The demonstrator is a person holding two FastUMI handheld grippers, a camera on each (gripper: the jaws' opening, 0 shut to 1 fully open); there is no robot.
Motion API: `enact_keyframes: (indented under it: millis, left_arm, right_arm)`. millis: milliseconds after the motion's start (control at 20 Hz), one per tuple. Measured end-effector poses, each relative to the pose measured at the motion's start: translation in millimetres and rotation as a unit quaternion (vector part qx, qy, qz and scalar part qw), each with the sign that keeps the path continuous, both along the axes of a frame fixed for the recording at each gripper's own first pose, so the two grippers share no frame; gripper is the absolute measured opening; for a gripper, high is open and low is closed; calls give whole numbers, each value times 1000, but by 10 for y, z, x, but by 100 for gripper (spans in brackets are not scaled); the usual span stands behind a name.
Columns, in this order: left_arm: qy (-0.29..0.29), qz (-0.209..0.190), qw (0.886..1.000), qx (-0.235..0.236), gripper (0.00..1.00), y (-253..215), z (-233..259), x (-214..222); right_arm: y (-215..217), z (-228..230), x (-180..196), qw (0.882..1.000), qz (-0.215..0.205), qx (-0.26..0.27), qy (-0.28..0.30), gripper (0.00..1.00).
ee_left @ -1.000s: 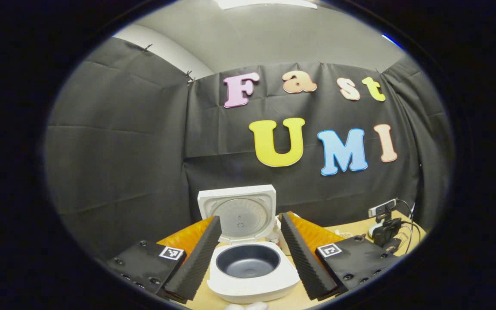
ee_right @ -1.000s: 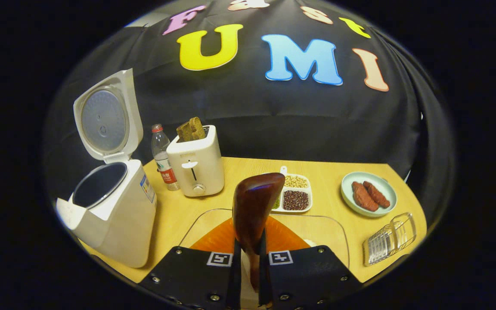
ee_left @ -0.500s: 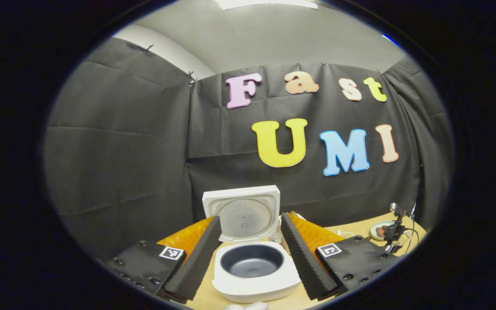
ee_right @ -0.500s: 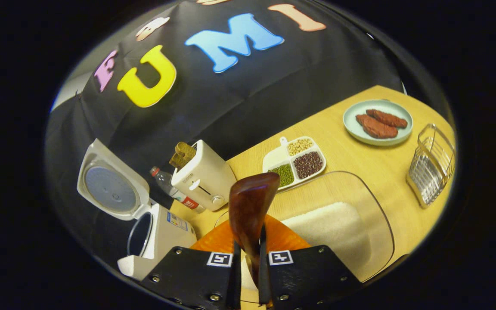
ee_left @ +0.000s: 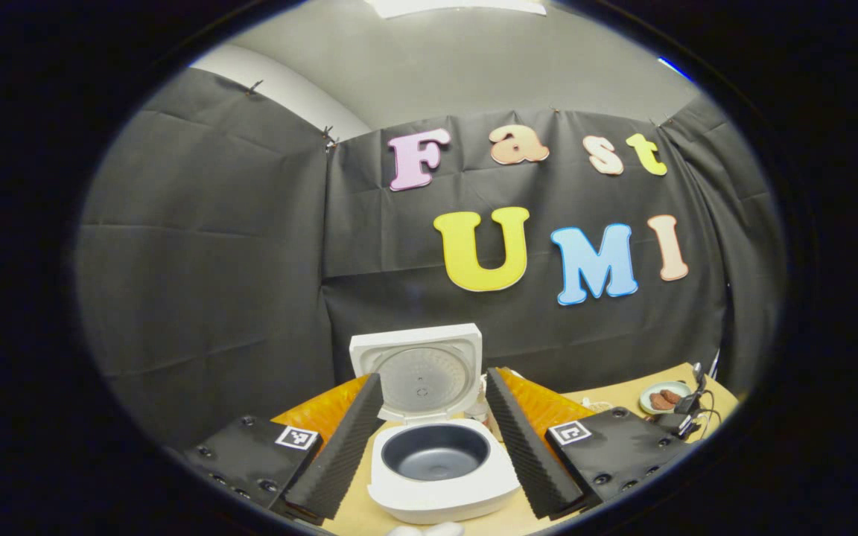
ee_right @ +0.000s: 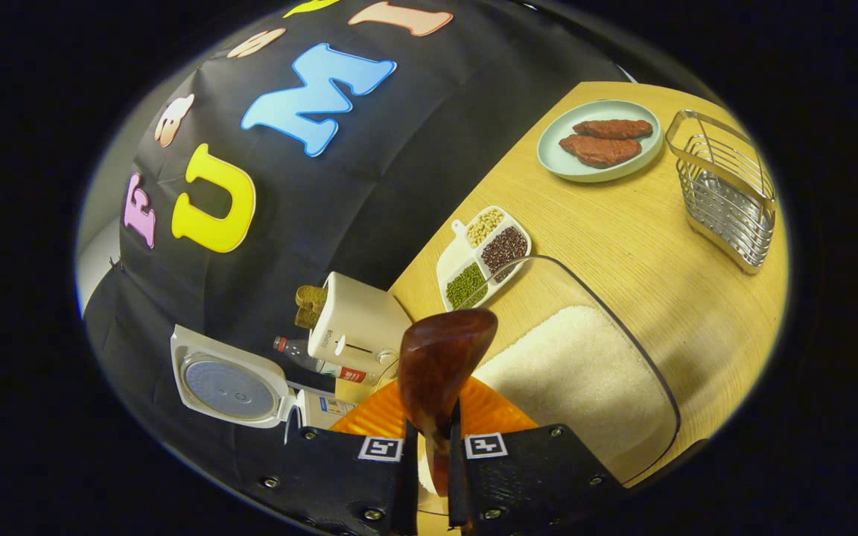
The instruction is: Close the left gripper, press the button to open the rice cooker; take a wooden spoon from the chopstick holder with the right hand, scoop a spoonful of rice and pour it into the rice cooker, then put the wooden spoon back into the chopstick holder.
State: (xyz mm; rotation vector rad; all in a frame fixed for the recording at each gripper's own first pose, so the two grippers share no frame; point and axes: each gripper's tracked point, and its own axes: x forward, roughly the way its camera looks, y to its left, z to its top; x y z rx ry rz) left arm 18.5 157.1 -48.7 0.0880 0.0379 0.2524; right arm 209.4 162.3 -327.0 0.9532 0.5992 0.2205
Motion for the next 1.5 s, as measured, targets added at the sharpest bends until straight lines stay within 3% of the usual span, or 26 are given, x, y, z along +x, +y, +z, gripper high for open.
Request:
enact_keyframes:
  millis: [450, 500, 800, 900, 950, 1250, 1300, 1400, 1500]
  left_arm:
    - [-8, -4, 1000, 5, 97, -33, 103, -35]
    - [-9, -4, 1000, 5, 100, -45, 116, -49]
    - [-15, -6, 1000, -3, 97, -44, 131, -113]
    - [-13, -5, 1000, -9, 100, -20, 118, -157]
    - [-15, -4, 1000, -9, 97, 5, 116, -194]
    - [-10, 10, 1000, -15, 100, 218, -11, -410]
    - [-10, 14, 1000, -18, 92, 270, -31, -445]
    - [-9, 23, 1000, -19, 100, 367, -83, -528]
    - [-10, 33, 999, -16, 100, 500, -103, -594]
  right_arm:
    - [-506, 408, 44, 994, -57, 89, -24, 16]
    - [-551, 463, 36, 993, -60, 95, -26, 16]
    - [-609, 807, -50, 993, -61, 96, -44, 16]
    - [-576, 967, -74, 993, -58, 93, -53, 16]
    - [-559, 1057, -95, 992, -55, 94, -56, 16]
    - [-160, 1687, -151, 990, -43, 113, -67, 16]
    - [-41, 1801, -150, 990, -39, 120, -69, 16]
    - [259, 2019, -156, 989, -19, 120, -79, 16]
    - [612, 2183, -157, 989, 1, 117, -85, 16]
